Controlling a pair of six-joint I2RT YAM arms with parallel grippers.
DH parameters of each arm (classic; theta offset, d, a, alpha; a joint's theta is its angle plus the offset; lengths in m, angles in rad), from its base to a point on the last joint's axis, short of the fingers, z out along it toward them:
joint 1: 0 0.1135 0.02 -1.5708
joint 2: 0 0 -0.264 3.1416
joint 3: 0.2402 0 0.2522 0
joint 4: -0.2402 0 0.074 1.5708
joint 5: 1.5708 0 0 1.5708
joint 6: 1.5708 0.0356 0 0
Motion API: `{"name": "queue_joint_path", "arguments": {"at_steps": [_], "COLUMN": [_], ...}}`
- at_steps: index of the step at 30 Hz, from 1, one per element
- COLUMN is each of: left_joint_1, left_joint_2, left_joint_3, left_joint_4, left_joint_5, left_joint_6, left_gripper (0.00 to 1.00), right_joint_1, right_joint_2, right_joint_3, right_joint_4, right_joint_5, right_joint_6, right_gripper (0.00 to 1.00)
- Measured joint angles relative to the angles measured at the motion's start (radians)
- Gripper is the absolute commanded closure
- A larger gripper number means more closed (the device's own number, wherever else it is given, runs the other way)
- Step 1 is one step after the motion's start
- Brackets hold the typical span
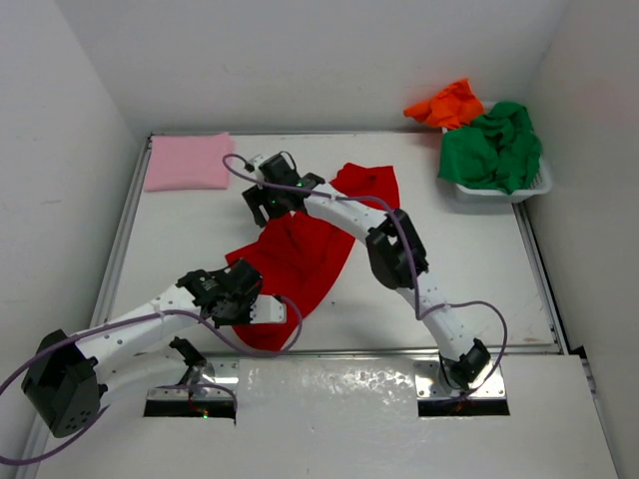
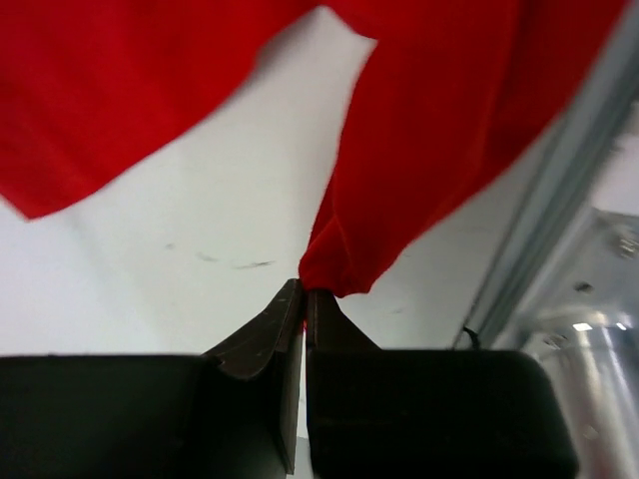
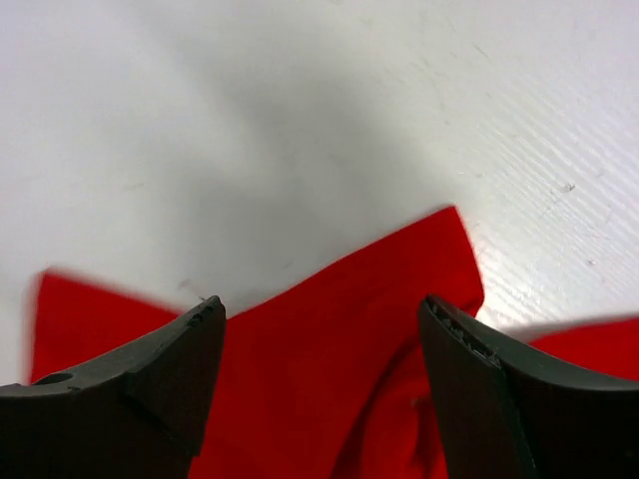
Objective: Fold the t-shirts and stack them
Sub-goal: Flatten out the tshirt
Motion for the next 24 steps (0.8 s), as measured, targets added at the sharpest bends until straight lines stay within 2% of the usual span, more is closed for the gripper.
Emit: {"name": "queue_joint_path", "arguments": {"at_steps": [4, 8, 13, 14, 21, 23, 24], "left_joint_1": [0.042, 0.050, 0.054, 0.055, 0.055, 0.055, 0.055], "left_joint_2": [-0.008, -0.008, -0.008, -0.008, -0.008, -0.008, -0.008], "left_joint_3": [-0.008, -0.008, -0.008, -0.008, -0.007, -0.007, -0.007], "left_joint_4": [0.050, 0.051, 0.050, 0.050, 0.050, 0.051, 0.051], "left_joint_5": [-0.022, 0.000, 0.016, 0.016, 0.015, 0.015, 0.014], "left_joint_6": [-0.029, -0.044, -0.049, -0.049, -0.049, -0.049, -0.048], "left_gripper": [1.00, 1.00, 1.00, 1.00, 1.00, 1.00, 1.00], "right_joint_1": [-0.006, -0.018, -0.030, -0.031, -0.025, -0.017, -0.010], "right_joint_2": [0.146, 0.192, 0.211, 0.216, 0.193, 0.187, 0.187], "right_joint_3": [0.076, 0.154, 0.169, 0.180, 0.130, 0.124, 0.123], "right_joint_4": [0.000, 0.019, 0.030, 0.024, 0.042, 0.035, 0.032], "right_joint_5": [0.151, 0.303, 0.336, 0.325, 0.233, 0.220, 0.219], "right_joint_6": [0.032, 0.069, 0.104, 0.112, 0.137, 0.134, 0.133], "right_gripper": [0.27, 0.27, 0.35, 0.39, 0.56, 0.67, 0.79]}}
